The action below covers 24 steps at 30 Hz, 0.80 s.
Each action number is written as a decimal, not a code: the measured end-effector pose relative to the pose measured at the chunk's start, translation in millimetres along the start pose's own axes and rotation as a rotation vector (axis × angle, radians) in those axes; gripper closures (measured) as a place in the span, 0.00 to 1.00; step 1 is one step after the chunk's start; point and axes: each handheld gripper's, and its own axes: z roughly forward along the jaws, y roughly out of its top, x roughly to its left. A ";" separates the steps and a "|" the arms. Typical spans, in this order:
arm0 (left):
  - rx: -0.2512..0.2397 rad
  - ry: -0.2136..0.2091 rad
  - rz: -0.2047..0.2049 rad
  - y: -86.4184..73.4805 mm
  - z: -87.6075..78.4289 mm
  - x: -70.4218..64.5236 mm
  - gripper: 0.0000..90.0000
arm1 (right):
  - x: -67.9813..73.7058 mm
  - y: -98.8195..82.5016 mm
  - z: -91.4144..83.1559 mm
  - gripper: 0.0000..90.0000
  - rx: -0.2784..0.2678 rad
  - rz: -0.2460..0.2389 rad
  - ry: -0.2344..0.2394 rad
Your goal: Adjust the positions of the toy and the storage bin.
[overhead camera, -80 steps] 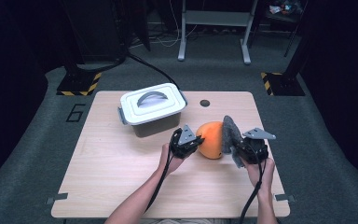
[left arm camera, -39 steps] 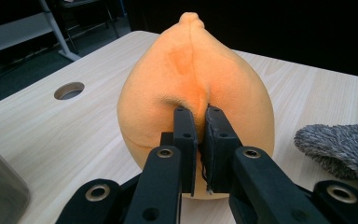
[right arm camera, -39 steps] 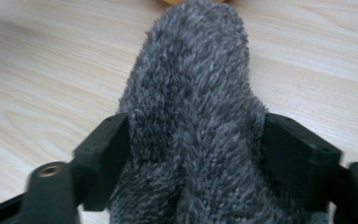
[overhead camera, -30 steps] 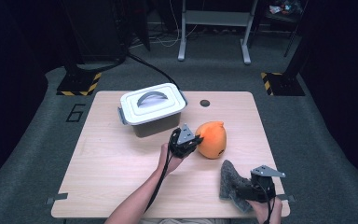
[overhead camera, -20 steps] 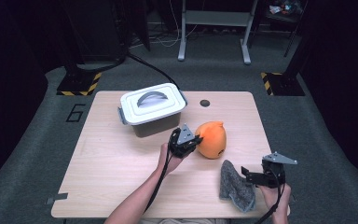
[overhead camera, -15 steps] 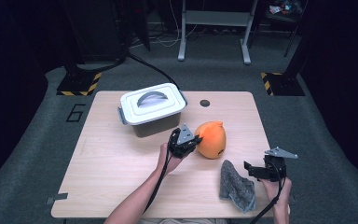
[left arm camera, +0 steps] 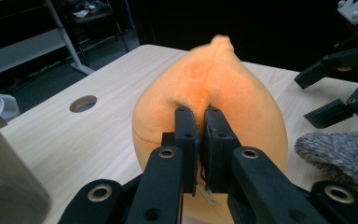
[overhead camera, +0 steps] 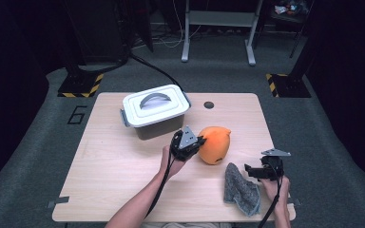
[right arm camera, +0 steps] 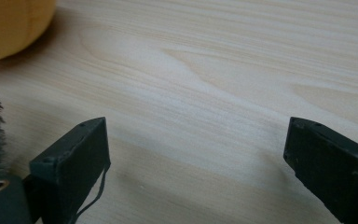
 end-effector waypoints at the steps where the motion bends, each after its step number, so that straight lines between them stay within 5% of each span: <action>1: -0.005 0.003 -0.003 0.7 -2.2 0.4 0.95 | 0.0 0.0 1.1 0.07 0.007 0.000 -0.002; 24: -0.009 0.046 -0.031 -7.3 -71.7 5.7 0.95 | 1.4 -3.9 7.9 0.05 -0.013 -0.027 -0.026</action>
